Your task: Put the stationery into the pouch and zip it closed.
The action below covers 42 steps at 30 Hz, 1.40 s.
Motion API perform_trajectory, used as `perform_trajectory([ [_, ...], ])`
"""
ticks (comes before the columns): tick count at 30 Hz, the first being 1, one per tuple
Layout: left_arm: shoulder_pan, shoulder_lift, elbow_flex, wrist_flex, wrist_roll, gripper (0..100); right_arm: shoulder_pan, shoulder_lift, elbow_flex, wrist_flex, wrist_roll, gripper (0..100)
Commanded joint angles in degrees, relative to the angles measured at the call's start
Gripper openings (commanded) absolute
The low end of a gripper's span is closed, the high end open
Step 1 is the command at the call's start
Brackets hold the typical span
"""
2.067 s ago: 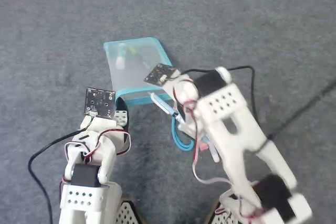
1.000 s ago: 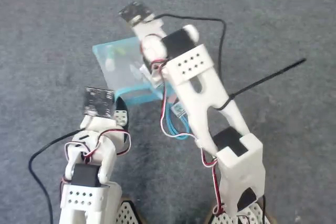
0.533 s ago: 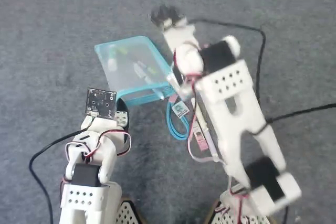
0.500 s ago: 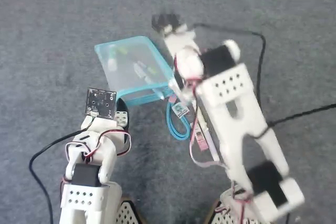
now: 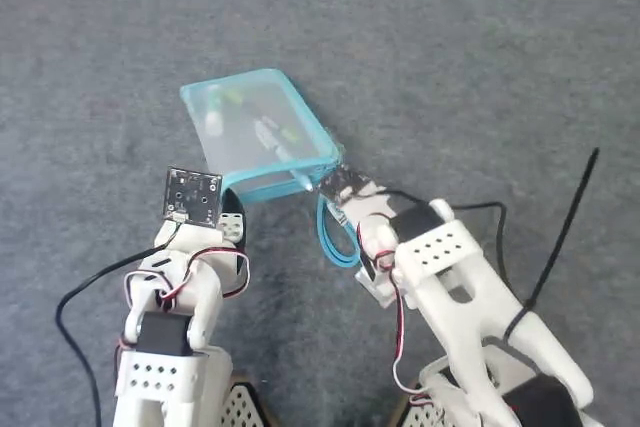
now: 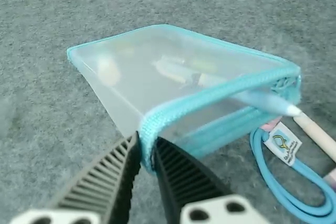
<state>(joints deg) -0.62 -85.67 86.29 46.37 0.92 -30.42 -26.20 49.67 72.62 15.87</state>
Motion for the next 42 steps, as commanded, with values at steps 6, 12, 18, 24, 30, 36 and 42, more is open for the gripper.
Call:
perform_trajectory([
  [6, -0.1, -1.2, -2.0, 0.0, -0.3, 1, 8.9, -2.8, 5.4, -5.9, 2.0, 19.6],
  [12, -0.1, -1.2, -2.0, 0.0, -0.3, 1, 10.0, -2.8, 8.3, -8.8, 2.0, 19.5],
  [18, -0.1, -1.2, -2.0, 0.0, -0.3, 1, 9.1, -0.9, 8.4, -9.3, 2.0, 19.4],
  [24, -0.1, -1.2, -2.0, 0.0, -0.3, 1, 6.0, 13.1, 6.2, -11.7, 2.1, 19.4],
  [30, -0.1, -1.2, -2.0, 0.0, -0.3, 1, 10.4, 16.7, 2.4, -11.6, 2.0, 8.0],
  [36, -0.1, -1.2, -2.0, 0.0, -0.3, 1, 19.2, 9.4, 2.1, -8.7, 5.3, 0.5],
  [42, -0.1, -1.2, -2.0, 0.0, -0.3, 1, 25.9, -3.7, -4.1, 4.8, 9.8, 0.8],
])
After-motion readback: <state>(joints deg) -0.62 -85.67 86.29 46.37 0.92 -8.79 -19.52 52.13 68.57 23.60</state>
